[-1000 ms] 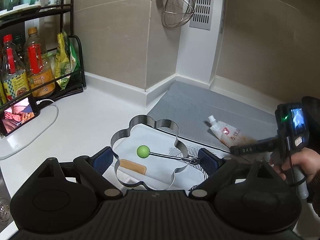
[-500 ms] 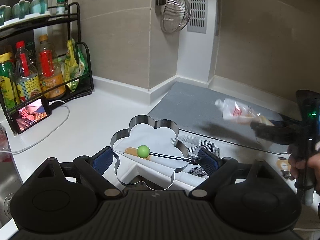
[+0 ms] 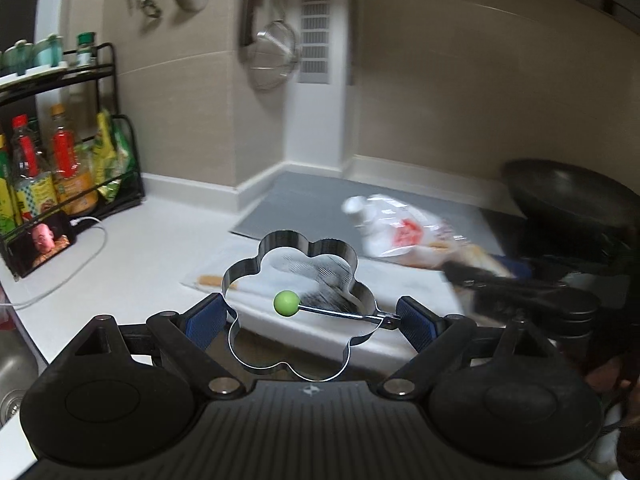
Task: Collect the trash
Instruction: 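Carry the egg ring and drink pouch down toward the blue bin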
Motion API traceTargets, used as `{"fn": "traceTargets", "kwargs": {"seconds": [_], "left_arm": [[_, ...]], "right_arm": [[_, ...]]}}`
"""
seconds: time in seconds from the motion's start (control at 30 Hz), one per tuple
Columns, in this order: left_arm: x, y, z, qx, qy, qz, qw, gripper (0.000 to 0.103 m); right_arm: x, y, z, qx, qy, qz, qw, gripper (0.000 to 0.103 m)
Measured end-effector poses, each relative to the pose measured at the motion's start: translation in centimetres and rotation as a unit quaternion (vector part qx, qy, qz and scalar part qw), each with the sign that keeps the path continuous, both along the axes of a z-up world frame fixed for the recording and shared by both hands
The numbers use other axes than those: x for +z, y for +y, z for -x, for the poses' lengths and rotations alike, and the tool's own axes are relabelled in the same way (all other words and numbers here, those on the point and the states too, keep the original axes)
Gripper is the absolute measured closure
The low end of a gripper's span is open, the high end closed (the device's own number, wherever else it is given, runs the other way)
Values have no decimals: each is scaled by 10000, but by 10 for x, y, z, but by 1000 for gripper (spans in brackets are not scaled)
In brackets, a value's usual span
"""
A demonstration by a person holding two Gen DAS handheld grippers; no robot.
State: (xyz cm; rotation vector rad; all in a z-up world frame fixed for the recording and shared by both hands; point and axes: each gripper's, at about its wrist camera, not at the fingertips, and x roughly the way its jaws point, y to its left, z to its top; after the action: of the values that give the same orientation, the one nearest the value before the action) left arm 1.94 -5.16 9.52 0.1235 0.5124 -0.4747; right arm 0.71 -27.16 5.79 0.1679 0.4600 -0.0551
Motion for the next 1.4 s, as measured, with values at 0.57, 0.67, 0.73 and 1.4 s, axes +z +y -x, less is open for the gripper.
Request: {"fn": "traceTargets", "kwargs": {"seconds": [0.57,0.67,0.73,1.4], "left_arm": [[-84,90,72,1354,536,-628,9873,9],[-104,107,70,1760,694,-676,9796,9],[-113,118,67,1937,851,-599,9755,9],[-152,119,55,1928,1330,-807,9688,9]], "right_arm": [[-54,91,78,1199,947,-344,9877,51],[-66,106,78,1376,1196,-253,9829,51],[-71,112,79,1418,1269,-101,9817,51],[-96,128,68,1609,1724,132,9717,50]]}}
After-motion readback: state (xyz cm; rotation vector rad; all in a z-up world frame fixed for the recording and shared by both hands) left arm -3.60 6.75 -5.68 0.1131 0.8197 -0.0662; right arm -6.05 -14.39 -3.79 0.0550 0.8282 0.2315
